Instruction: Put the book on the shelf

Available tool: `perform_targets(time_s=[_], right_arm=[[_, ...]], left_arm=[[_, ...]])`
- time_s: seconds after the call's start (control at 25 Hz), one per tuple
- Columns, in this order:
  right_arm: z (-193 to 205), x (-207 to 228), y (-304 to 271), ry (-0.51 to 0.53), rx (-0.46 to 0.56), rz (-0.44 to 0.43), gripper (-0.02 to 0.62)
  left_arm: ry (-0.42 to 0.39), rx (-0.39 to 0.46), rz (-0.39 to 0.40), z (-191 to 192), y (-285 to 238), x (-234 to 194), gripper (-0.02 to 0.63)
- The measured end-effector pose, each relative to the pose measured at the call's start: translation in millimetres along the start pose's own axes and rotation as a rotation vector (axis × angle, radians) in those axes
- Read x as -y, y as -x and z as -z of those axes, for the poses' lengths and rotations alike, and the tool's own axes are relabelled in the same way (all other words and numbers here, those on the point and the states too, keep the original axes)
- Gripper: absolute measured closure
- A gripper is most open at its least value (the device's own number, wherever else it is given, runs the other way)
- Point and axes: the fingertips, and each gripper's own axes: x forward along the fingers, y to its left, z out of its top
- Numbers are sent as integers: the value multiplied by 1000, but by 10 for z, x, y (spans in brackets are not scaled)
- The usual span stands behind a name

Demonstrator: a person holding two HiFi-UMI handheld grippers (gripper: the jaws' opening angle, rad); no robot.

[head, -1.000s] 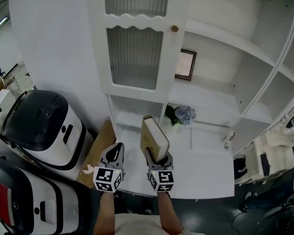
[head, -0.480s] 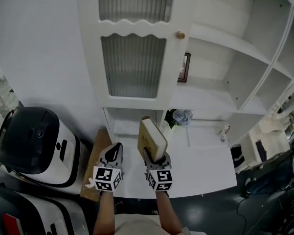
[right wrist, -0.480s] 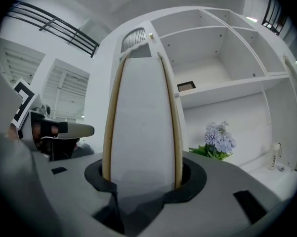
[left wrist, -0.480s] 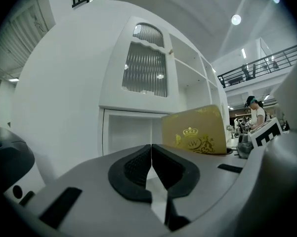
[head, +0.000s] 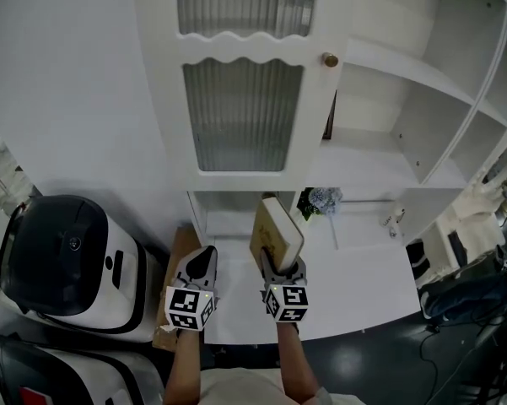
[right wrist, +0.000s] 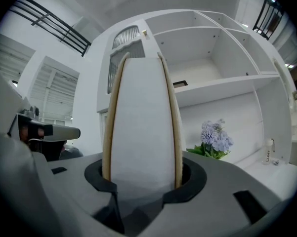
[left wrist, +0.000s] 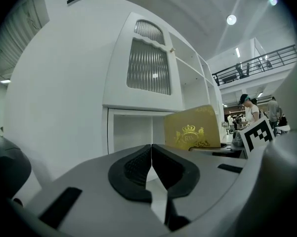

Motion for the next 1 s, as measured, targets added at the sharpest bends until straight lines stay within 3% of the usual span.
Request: perform_targets(time_s=[1.0], right_arm=[[-9, 27, -489, 41, -28, 68, 356]], left_arm=[[39, 4, 44, 64, -379, -287, 588]])
